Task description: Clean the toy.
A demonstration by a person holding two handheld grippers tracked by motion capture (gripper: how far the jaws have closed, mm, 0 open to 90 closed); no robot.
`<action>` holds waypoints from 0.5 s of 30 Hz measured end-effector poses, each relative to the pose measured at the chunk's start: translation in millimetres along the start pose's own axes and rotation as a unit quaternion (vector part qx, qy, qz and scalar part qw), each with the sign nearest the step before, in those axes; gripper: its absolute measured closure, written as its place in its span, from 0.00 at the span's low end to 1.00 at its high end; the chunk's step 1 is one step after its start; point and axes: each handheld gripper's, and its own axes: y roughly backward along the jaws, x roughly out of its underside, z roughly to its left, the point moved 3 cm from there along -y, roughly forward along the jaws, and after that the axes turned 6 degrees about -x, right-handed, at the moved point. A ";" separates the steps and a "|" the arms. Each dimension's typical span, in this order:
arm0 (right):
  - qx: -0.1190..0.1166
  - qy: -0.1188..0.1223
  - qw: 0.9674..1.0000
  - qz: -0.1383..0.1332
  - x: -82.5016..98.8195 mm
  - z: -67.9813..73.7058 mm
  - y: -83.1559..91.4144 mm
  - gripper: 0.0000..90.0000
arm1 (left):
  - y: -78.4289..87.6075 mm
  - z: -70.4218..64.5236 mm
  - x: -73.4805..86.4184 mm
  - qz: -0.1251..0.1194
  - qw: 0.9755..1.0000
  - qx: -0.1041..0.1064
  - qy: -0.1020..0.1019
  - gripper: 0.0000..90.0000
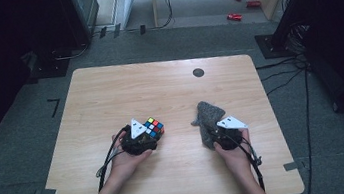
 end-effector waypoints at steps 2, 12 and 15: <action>0.001 -0.004 1.000 0.008 0.5 0.2 -0.6 0.81 | -0.8 0.2 0.6 -0.001 1.000 0.000 -0.002 0.39; 0.005 -0.009 1.000 0.023 0.8 2.2 -3.3 0.83 | -2.7 0.6 2.5 -0.003 1.000 0.004 -0.002 0.38; 0.000 -0.009 1.000 0.019 0.3 2.5 -3.1 0.77 | -2.7 1.6 3.1 -0.001 1.000 -0.002 -0.005 0.36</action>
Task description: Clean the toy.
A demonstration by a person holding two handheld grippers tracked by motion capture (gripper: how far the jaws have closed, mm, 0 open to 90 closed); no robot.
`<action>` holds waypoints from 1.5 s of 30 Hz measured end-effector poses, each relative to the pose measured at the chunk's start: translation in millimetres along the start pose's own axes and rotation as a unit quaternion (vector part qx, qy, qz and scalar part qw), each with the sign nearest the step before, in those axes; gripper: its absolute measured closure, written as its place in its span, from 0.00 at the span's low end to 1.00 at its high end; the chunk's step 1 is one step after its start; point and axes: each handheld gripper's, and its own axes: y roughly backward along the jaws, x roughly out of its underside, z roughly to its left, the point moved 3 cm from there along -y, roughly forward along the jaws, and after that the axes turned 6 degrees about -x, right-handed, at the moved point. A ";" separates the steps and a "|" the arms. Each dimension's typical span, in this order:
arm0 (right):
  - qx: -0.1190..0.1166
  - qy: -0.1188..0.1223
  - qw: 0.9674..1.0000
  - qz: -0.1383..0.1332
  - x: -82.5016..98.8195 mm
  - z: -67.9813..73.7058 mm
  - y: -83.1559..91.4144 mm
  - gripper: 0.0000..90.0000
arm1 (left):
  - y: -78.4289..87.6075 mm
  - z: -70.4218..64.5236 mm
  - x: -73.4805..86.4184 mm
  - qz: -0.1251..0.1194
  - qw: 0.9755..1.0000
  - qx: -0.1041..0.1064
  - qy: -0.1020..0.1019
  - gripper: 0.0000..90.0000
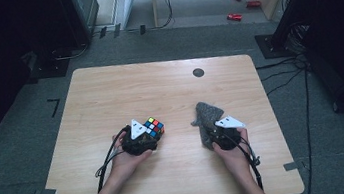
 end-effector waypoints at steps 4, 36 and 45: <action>-0.017 -0.007 1.000 -0.006 -2.9 0.1 2.5 0.61 | 3.1 1.2 -1.4 -0.012 1.000 -0.004 0.004 0.23; -0.009 -0.006 1.000 -0.006 10.5 -38.0 100.2 0.00 | 131.4 101.5 61.8 -0.017 0.989 -0.072 0.128 0.08; 0.007 -0.019 1.000 -0.014 24.5 -54.5 126.6 0.00 | 156.9 122.2 94.0 -0.004 0.985 -0.095 0.143 0.08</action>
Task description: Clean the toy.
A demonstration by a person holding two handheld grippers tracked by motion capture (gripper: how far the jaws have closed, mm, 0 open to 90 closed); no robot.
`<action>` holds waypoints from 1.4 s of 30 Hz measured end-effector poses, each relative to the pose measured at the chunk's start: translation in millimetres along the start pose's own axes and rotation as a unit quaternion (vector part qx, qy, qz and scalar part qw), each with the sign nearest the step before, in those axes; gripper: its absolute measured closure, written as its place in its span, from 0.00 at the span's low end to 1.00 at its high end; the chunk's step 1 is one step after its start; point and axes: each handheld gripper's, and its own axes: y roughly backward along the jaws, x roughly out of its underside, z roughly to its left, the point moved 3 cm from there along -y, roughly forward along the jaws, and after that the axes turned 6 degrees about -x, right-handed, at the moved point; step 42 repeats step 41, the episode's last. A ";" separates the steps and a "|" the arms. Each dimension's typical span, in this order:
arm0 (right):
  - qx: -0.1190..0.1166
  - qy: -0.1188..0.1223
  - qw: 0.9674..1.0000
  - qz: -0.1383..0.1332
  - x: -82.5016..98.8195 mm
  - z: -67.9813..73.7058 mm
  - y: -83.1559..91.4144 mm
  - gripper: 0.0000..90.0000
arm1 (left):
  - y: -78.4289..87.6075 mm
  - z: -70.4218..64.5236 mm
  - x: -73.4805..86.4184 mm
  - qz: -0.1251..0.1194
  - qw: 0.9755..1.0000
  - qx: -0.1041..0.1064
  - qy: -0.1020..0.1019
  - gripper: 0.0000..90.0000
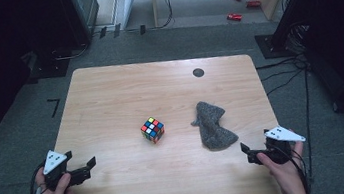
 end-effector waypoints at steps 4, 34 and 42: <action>0.012 -0.005 1.000 0.008 12.8 -11.4 5.9 0.00 | 6.4 13.3 9.8 0.005 1.000 -0.012 0.005 0.08; 0.029 0.000 0.996 0.079 53.9 -31.3 -18.1 0.00 | -8.8 9.1 33.7 0.090 0.993 -0.057 -0.042 0.08; 0.029 -0.002 0.996 0.080 53.5 -31.2 -18.8 0.00 | -8.9 9.0 33.5 0.089 0.993 -0.057 -0.042 0.08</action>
